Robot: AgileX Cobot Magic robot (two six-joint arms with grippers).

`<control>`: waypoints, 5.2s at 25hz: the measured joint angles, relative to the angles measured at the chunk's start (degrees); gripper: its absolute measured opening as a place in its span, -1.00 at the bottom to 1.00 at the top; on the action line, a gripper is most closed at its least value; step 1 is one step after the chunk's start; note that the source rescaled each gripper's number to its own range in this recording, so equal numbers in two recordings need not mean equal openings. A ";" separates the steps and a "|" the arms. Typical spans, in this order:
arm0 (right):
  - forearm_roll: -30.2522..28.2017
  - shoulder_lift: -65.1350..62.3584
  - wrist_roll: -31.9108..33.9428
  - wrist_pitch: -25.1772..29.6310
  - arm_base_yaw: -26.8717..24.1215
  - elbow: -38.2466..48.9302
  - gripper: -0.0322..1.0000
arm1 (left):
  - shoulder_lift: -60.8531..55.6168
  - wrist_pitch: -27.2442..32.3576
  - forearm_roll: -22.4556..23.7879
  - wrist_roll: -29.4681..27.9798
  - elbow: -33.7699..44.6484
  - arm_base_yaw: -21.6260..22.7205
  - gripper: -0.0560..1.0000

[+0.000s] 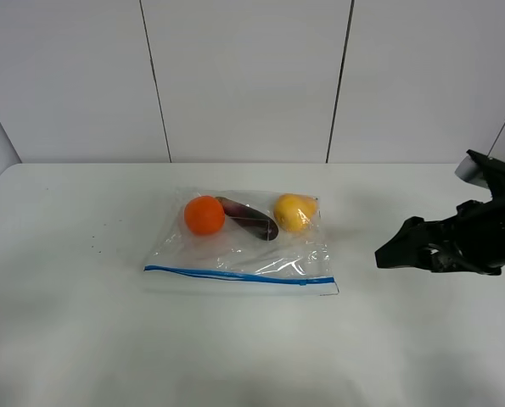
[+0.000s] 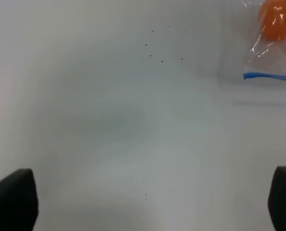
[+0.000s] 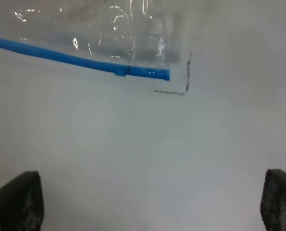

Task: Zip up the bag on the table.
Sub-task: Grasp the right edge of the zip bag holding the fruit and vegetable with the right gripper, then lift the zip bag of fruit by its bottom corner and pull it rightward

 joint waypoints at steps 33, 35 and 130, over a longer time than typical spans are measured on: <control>30.77 49.45 -40.45 24.34 -14.93 -17.74 1.00 | 0.00 0.00 0.00 0.00 0.00 0.00 1.00; 28.72 49.45 -39.27 23.05 -13.42 -17.93 1.00 | 0.00 0.00 0.00 0.00 0.00 0.00 1.00; 32.53 52.55 -33.61 16.09 3.82 -24.98 -0.94 | 0.00 0.00 0.04 0.00 0.00 0.00 1.00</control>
